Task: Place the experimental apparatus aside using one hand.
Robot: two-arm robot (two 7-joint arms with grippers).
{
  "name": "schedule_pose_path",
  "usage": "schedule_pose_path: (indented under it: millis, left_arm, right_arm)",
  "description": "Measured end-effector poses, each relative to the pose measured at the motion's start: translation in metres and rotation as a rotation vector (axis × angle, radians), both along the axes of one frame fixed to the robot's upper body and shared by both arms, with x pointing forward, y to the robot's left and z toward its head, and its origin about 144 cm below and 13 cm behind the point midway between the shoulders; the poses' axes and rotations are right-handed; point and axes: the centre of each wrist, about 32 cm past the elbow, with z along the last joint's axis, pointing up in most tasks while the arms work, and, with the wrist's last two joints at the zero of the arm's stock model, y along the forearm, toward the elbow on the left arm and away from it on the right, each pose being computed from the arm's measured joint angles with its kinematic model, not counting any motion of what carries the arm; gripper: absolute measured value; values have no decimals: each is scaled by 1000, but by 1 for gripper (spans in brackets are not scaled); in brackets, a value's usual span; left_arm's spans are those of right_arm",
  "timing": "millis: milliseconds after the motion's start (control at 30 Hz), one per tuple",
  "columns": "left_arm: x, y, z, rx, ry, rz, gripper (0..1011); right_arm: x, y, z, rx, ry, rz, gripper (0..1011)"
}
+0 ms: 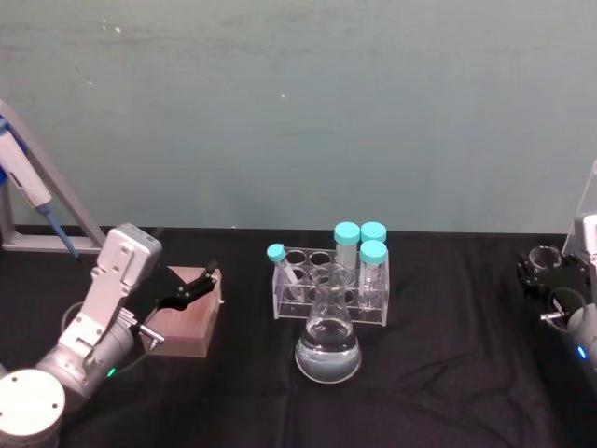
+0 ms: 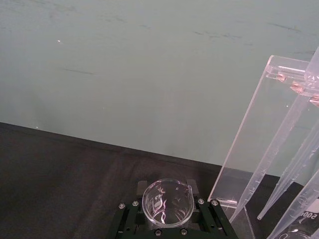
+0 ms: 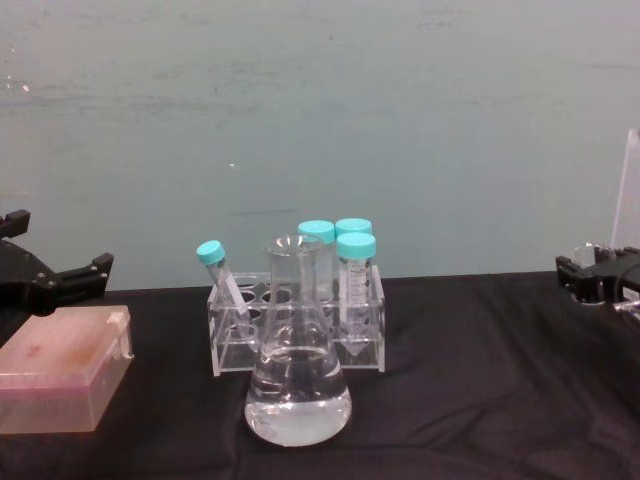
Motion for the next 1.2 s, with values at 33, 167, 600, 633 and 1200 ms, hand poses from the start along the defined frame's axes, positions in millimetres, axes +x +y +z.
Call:
schedule_pose_path:
  millis: [33, 167, 600, 633, 1200]
  left_arm:
    - [0, 0, 0, 0, 0, 0, 1000]
    - [0, 0, 0, 0, 0, 0, 1000]
    - [0, 0, 0, 0, 0, 0, 1000]
    - [0, 0, 0, 0, 0, 0, 1000]
    - [0, 0, 0, 0, 0, 0, 1000]
  right_arm:
    - [0, 0, 0, -1, 2, -2, 469]
    - [1, -1, -1, -3, 5, -5, 469]
    - [5, -3, -2, -6, 10, -20, 469]
    - [6, -3, -2, -6, 10, -21, 469]
    - [8, -4, -3, 1, 23, -26, 468]
